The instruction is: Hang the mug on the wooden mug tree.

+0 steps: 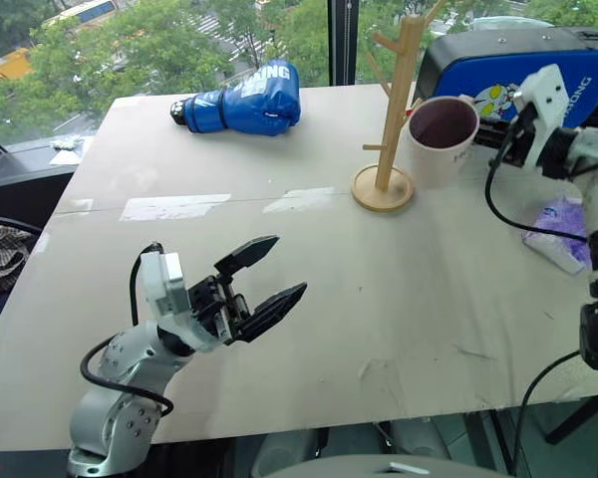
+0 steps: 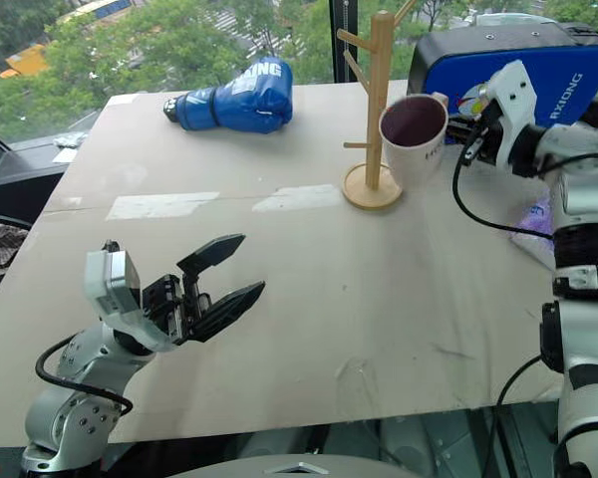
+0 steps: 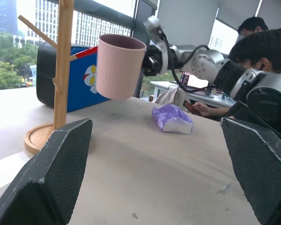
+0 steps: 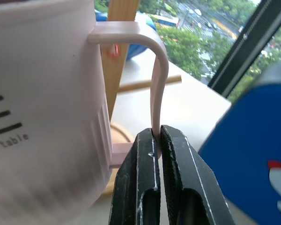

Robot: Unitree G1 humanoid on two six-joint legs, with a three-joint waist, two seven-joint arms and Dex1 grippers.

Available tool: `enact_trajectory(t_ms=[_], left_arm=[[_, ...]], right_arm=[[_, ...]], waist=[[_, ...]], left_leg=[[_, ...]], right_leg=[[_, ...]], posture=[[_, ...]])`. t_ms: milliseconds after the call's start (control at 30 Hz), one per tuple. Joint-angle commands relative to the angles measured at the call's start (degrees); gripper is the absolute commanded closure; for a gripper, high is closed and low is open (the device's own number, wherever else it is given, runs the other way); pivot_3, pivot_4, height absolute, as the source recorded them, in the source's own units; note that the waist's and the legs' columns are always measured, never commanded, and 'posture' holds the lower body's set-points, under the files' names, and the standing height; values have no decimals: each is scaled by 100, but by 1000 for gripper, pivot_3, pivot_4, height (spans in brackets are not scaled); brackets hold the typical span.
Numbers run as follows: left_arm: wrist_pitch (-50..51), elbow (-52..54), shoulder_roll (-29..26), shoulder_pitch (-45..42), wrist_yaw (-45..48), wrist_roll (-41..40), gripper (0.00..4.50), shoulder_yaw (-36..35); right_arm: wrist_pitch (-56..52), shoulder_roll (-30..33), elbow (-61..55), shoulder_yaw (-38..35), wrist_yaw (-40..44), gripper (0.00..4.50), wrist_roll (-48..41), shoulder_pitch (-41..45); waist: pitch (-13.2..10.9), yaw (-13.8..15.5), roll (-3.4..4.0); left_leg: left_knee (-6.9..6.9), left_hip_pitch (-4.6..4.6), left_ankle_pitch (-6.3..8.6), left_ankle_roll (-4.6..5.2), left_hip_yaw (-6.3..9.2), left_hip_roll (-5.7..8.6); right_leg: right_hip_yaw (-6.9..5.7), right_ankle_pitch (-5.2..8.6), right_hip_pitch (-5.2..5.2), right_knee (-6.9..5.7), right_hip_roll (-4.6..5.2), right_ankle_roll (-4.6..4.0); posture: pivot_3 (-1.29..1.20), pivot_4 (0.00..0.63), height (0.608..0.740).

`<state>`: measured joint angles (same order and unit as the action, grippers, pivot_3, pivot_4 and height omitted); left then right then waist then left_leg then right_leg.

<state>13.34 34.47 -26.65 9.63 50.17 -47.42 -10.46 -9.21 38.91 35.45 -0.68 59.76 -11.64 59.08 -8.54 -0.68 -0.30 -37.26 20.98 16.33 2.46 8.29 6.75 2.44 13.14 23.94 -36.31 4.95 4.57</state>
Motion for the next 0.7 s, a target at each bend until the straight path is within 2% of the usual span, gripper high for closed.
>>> enact_trajectory(t_ms=[33, 167, 367, 467, 500, 533, 567, 633, 700], left_arm=[[57, 537, 27, 35, -313, 29, 0, 187], [164, 977, 162, 37, -818, 268, 0, 619], [180, 1225, 293, -1, -1257, 546, 0, 1034], [51, 1168, 372, 31, -1295, 527, 0, 976], [-104, 930, 384, 64, -1139, 363, 0, 682], [-233, 671, 374, 98, -949, 126, 0, 342], [-352, 435, 344, 123, -764, -45, 0, 52], [-508, 146, 345, 176, -518, -220, 0, -263], [-609, -81, 384, 202, -382, -266, 0, -433]], right_arm=[[55, -77, 109, 12, 155, 4441, 22, 382], [3, -208, 341, 238, -43, 4441, 362, 659], [310, -522, 1547, 503, -639, 4441, 978, 1222], [569, -554, 1911, 526, -656, 3589, 1118, 1271], [626, -516, 1895, 460, -647, 3073, 1088, 1217], [652, -447, 1814, 360, -637, 2753, 1020, 1133], [632, -356, 1651, 235, -549, 2145, 896, 1009], [472, -165, 1171, 7, -295, 1324, 626, 692], [224, 42, 663, -160, -170, 1324, 450, 317]], waist=[[0, 7, 0], [0, 4, 1], [0, -5, 1], [0, -8, 1], [0, -6, 1], [0, -5, 2], [0, -3, 2], [0, 26, 3], [0, 24, 3]], left_leg=[[-1, 1, 0, 0, 0, 0], [-3, 3, 0, 0, 0, 1], [-1, 4, 0, -1, -6, 1], [-2, 4, -1, -1, -9, 1], [-2, 7, -1, -1, -9, 1], [-2, 11, -1, -1, -9, 1], [-1, 19, -1, -1, -9, 0], [0, 27, -1, -2, 3, 0], [-11, 47, -1, -2, 2, 1]], right_leg=[[0, 0, 0, 0, 1, 0], [1, 0, 1, 0, 1, 0], [7, 0, 15, -14, -2, -1], [10, 0, 15, -15, -2, -1], [9, 0, 18, -14, -2, -1], [9, 0, 22, -14, -2, -1], [9, 0, 32, -15, -2, -1], [-3, 0, 35, -15, -3, -2], [-5, 0, 47, -10, 0, -1]], posture=[[0, 150, 740], [0, 150, 740], [0, 150, 740], [0, 150, 740], [0, 150, 740], [0, 150, 740], [0, 150, 740], [0, 150, 740], [0, 150, 740]])
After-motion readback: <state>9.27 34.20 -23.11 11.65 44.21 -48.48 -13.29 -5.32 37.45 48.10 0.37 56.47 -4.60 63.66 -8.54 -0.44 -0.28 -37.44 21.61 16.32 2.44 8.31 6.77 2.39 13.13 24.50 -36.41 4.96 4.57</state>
